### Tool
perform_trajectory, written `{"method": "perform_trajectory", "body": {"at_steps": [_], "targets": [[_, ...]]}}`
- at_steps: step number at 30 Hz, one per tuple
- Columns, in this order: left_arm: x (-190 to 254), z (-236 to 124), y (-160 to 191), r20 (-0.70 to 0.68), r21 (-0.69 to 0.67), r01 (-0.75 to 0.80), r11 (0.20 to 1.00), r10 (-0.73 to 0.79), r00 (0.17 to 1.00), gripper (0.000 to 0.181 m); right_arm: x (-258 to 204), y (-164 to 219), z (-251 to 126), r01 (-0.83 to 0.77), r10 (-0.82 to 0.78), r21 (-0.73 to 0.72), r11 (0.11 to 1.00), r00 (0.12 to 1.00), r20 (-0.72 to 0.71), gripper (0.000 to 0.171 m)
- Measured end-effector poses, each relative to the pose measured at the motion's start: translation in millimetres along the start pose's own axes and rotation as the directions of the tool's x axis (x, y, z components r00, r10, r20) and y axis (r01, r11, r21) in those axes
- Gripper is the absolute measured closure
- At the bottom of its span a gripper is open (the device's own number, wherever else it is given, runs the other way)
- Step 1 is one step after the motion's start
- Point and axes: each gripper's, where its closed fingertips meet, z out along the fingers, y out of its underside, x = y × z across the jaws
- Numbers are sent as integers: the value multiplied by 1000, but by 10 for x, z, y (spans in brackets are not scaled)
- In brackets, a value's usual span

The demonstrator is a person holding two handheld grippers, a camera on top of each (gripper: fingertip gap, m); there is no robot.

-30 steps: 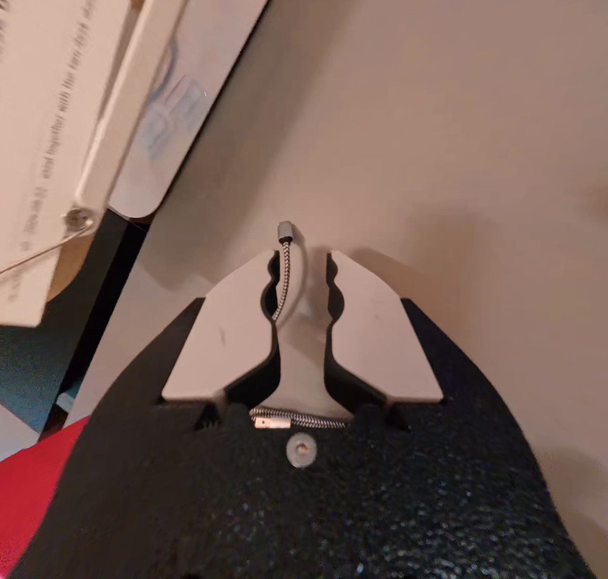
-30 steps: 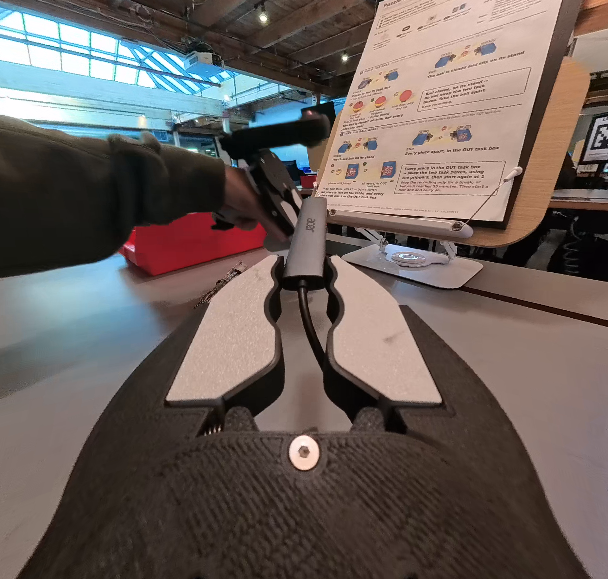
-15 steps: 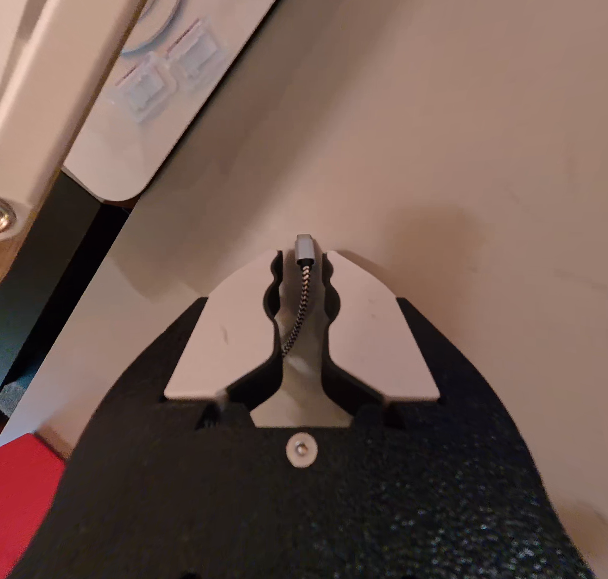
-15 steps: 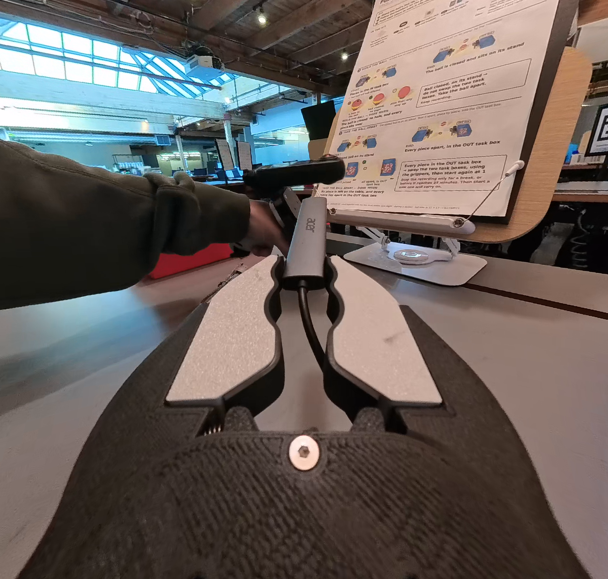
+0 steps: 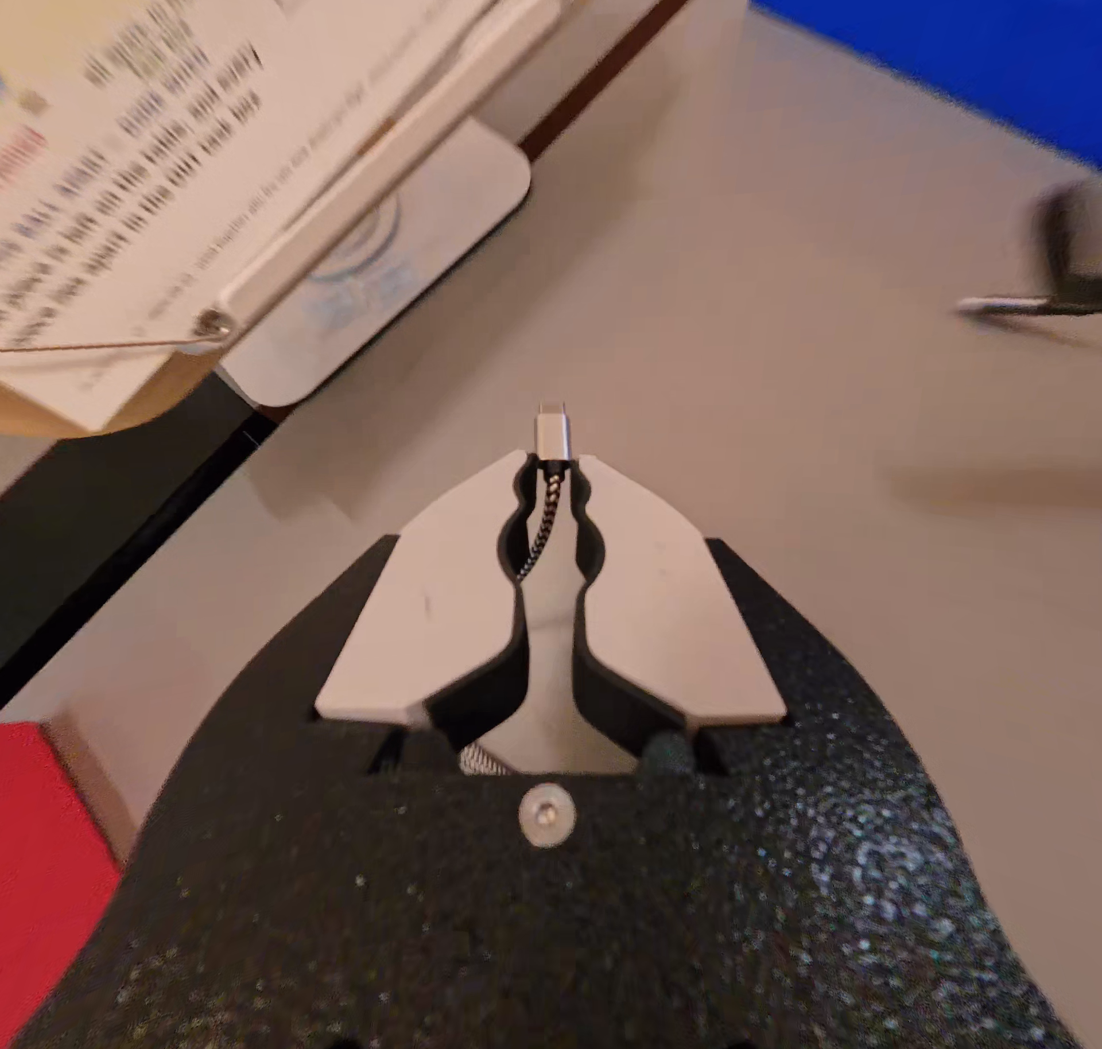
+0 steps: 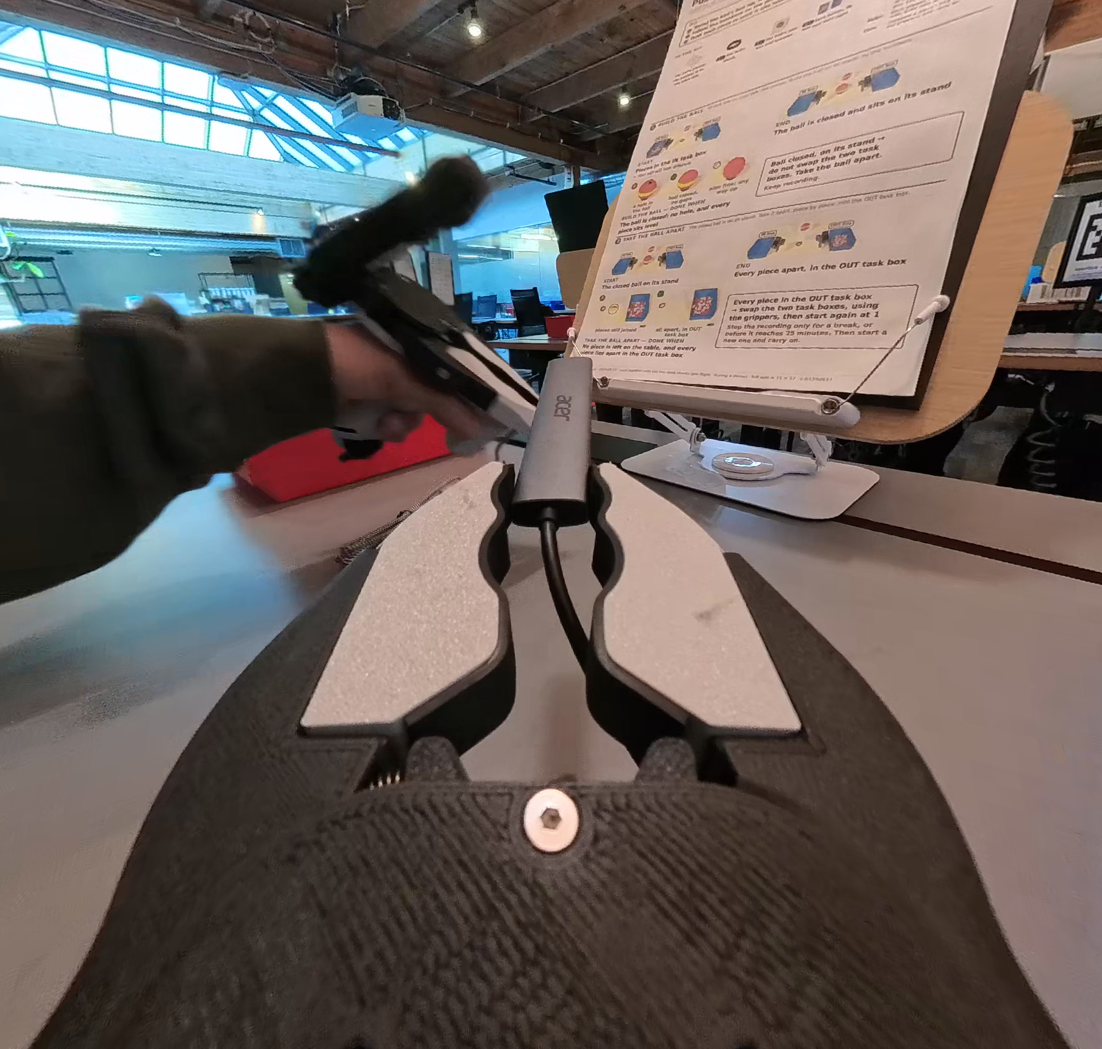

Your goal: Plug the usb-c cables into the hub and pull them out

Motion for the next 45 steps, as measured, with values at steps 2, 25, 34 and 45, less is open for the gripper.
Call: {"method": "perform_trajectory", "body": {"at_steps": [2, 25, 34, 45], "targets": [[117, -337, -69, 47, 87, -15, 996, 11, 999, 171, -2, -3, 1, 1, -1, -3, 1000, 1000, -6, 147], [1900, -973, 188, 28, 126, -26, 992, 22, 999, 172, -540, 8, -218, 98, -95, -9, 995, 986, 138, 147], [1772, -973, 331, 34, 55, 36, 998, -38, 999, 172, -634, 66, -151, 166, -159, -31, 986, 974, 163, 147], [1787, -914, 343, 21, 78, 83, 994, -85, 996, 172, -677, 128, -120, 185, -169, -71, 980, 968, 187, 147]]}}
